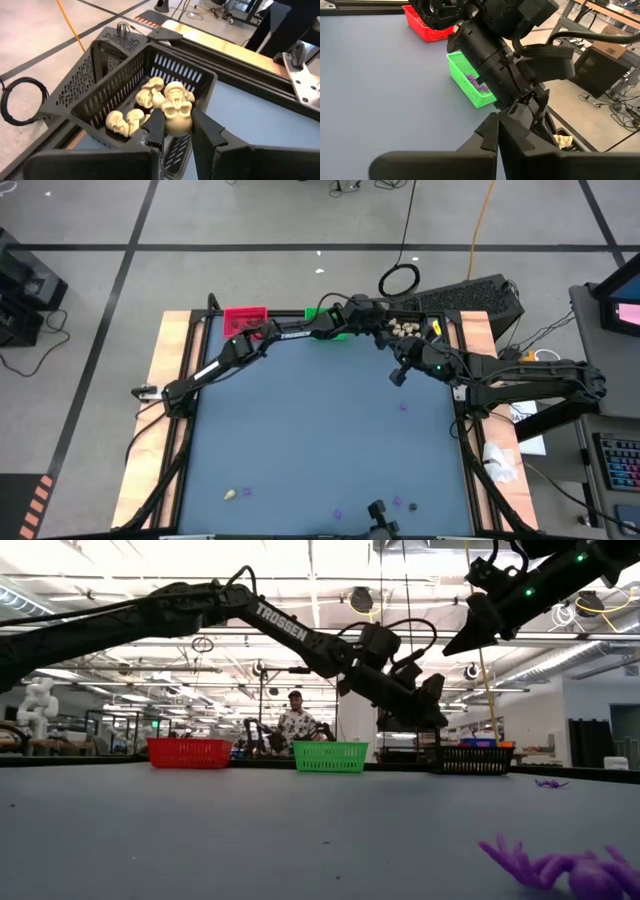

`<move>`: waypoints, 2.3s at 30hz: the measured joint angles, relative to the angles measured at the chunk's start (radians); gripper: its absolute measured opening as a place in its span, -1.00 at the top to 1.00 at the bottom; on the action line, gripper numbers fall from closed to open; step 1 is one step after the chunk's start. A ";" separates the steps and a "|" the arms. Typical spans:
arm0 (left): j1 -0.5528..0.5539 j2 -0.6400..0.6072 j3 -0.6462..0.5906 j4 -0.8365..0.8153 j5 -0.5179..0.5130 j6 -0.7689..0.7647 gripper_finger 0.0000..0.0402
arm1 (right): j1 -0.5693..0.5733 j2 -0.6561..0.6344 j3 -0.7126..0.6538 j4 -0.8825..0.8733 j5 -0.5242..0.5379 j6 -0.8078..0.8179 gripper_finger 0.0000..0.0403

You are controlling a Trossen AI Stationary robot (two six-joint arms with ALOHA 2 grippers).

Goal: Sort Halloween decoration
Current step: Put the white skull toy into the black bin, then put the purple spider toy into the green bin

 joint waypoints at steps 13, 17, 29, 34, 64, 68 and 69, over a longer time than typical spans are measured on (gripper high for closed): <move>-0.002 0.020 0.003 0.021 0.009 0.000 0.75 | 0.000 0.000 0.000 0.011 0.000 0.000 1.00; -0.002 0.040 0.001 0.023 0.016 -0.019 0.75 | 0.000 0.000 0.000 0.012 -0.002 0.003 1.00; -0.005 0.035 0.002 0.033 0.018 -0.003 0.53 | 0.002 0.000 0.000 0.013 -0.004 0.006 1.00; -0.007 0.035 0.002 0.034 0.018 -0.002 0.21 | 0.002 0.000 0.000 0.012 -0.005 0.008 1.00; -0.084 -0.067 -0.188 0.221 -0.074 0.074 0.99 | 0.063 0.000 -0.001 0.014 -0.005 -0.010 1.00; -0.094 -0.089 -0.280 0.323 -0.078 0.050 1.00 | 0.076 0.000 -0.001 0.015 -0.005 -0.011 1.00; -0.098 -0.094 -0.301 0.353 -0.086 0.052 1.00 | 0.079 0.000 -0.001 0.014 -0.005 -0.011 1.00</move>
